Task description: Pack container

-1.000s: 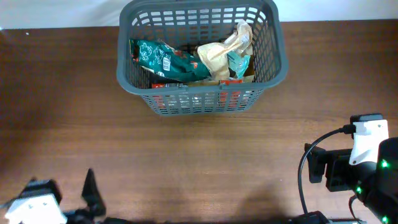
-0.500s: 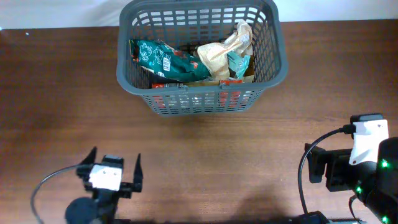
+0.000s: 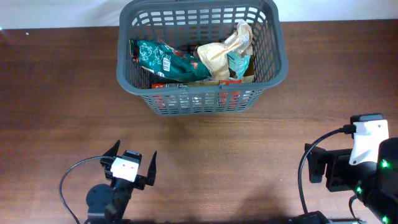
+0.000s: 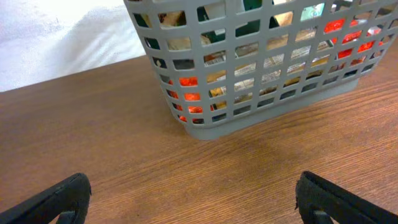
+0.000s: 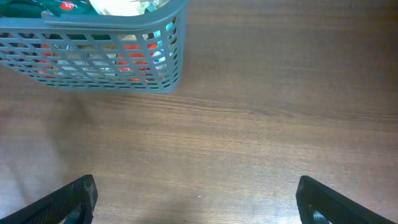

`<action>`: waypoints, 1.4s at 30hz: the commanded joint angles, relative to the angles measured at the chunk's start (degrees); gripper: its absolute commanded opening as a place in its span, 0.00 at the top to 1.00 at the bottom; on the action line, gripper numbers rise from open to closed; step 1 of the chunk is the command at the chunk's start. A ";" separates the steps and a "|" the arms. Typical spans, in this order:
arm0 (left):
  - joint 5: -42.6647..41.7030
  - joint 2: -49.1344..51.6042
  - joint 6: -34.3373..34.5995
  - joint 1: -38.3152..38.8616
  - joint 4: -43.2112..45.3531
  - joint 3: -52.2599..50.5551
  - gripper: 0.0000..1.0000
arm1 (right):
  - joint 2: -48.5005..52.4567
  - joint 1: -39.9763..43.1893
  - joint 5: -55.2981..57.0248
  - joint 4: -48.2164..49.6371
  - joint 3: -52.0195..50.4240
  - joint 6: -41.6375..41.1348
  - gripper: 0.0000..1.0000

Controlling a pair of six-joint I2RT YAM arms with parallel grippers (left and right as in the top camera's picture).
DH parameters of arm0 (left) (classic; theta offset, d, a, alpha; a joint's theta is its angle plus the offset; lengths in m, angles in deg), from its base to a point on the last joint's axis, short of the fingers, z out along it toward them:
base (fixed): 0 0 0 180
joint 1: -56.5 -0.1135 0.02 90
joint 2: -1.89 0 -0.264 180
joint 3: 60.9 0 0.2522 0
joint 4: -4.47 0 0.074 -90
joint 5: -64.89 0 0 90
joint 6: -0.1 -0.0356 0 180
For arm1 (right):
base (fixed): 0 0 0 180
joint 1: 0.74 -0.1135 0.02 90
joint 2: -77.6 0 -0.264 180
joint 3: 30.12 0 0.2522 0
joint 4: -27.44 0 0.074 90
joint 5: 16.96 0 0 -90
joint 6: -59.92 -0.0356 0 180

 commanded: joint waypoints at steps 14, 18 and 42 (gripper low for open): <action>-1.20 -0.61 -0.94 -0.35 0.79 -0.83 0.01 | 0.00 0.28 -0.07 0.07 0.02 0.07 0.01; -1.20 -0.61 -0.94 -0.35 0.79 -0.83 0.01 | 0.00 0.28 -0.07 0.07 0.02 0.07 0.01; -1.20 -0.61 -0.94 -0.35 0.79 -0.83 0.01 | -19.61 -10.67 2.71 27.12 -33.44 0.94 0.01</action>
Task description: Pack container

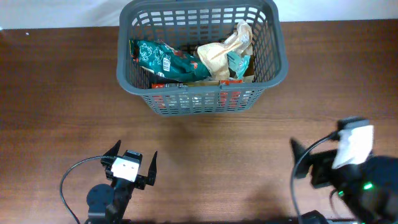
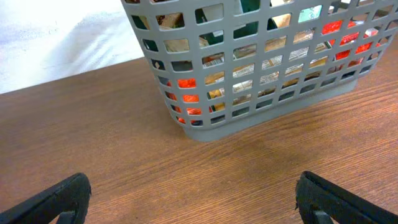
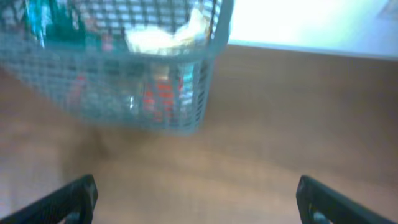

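A grey plastic basket (image 1: 127, 74) stands at the table's far middle, holding a green snack bag (image 1: 163, 59), a tan crumpled bag (image 1: 219, 55) and red packets at the bottom. My left gripper (image 1: 132, 163) rests open near the front left, its fingers (image 2: 68, 196) wide apart over bare wood, facing the basket (image 2: 205, 127). My right gripper (image 3: 196, 199) is open at the front right with nothing between its fingers (image 3: 320, 205); its blurred view faces the basket (image 3: 205, 118).
The brown wooden table (image 1: 56, 99) ends at a white surface (image 1: 56, 12) along the far edge. Black cables (image 1: 68, 186) loop beside both arm bases at the front.
The right arm has shifted left and turned, its wrist view now blurred and tilted up toward the basket and white far edge. The left arm has barely moved. Both grippers remain open.
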`<action>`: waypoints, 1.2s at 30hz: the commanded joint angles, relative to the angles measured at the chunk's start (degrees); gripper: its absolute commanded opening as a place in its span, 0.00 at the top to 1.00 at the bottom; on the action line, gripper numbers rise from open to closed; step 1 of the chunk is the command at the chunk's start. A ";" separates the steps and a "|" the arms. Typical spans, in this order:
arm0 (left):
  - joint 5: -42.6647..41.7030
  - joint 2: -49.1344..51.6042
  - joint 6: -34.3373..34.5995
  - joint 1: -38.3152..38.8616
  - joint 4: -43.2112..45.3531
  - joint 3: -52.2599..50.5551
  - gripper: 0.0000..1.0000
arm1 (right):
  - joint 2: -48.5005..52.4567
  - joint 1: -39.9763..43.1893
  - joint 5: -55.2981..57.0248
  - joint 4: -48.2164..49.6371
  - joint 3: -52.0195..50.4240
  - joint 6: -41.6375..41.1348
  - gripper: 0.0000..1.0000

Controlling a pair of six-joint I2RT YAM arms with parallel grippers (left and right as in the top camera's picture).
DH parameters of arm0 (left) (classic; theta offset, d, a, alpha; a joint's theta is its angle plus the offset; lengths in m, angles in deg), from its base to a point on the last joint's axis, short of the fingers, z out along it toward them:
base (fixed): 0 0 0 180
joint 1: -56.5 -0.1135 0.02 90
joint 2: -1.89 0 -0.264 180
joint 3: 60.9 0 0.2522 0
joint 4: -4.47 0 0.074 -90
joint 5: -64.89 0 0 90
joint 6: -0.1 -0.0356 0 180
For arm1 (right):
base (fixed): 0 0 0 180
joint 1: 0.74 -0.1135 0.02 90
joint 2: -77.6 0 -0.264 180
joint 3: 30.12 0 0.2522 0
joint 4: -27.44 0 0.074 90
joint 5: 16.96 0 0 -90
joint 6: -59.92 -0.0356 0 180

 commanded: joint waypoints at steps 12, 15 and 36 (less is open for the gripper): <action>-0.81 -0.55 -0.94 -0.35 0.13 -0.50 0.01 | -28.98 -3.58 -1.60 23.37 -47.67 0.11 0.01; -0.83 -0.55 -0.94 -0.35 0.13 -0.50 0.01 | -31.61 -3.58 -3.63 26.58 -52.04 0.00 0.01; -0.81 -0.55 -0.94 -0.35 0.13 -0.50 0.01 | -36.35 -3.54 -4.46 26.45 -61.05 0.00 0.01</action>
